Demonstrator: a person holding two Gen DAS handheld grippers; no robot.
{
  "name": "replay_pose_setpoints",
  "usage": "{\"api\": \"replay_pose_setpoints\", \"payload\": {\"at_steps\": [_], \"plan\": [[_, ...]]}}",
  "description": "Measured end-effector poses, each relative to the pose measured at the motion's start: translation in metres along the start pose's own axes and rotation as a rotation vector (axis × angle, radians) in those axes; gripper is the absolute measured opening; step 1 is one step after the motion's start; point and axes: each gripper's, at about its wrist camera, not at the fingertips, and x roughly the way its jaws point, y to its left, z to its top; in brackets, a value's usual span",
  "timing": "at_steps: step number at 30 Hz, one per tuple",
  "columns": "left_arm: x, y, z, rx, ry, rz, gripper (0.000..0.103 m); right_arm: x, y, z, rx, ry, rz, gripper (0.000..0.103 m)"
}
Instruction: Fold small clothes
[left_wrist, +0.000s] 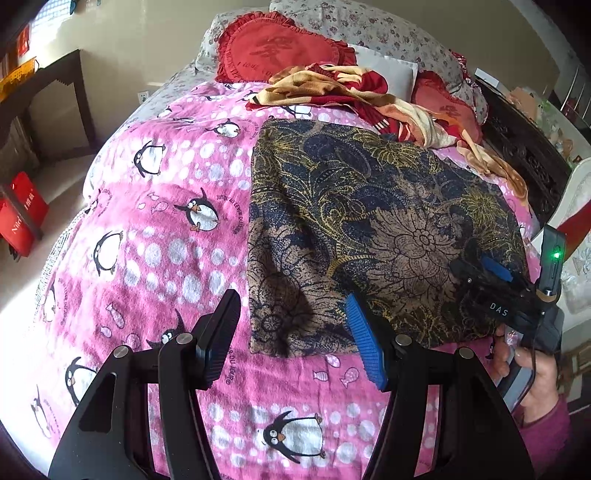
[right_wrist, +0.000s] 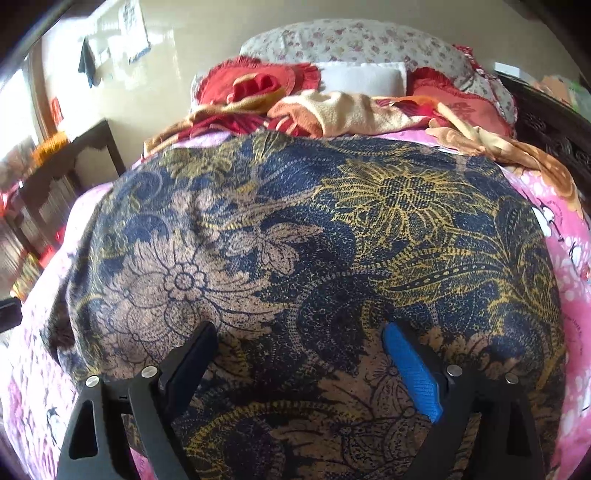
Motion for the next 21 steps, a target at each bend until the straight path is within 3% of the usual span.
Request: {"api": "replay_pose_setpoints", "payload": {"at_steps": [7,13,14,18,21], "plan": [[-0.001,-0.006,0.008,-0.091,0.011,-0.051,0.06,0.002,0.003,-0.003,0.003,-0.04,0.009,0.102],[0.016,0.006,0.008,-0.127,-0.014,-0.031,0.06,-0.009,0.002,0.006,0.035,-0.013,0.047,0.101],[0.021,0.01,0.007,-0.134,-0.015,-0.024,0.06,-0.011,0.004,0.009,0.044,-0.006,0.081,0.098],[0.044,0.028,0.005,-0.14,0.008,0.035,0.06,-0.007,0.03,0.036,0.003,0.044,0.184,0.065],[0.055,0.039,0.006,-0.151,0.014,0.046,0.06,0.008,0.06,0.059,-0.039,0.06,0.218,0.064]]}}
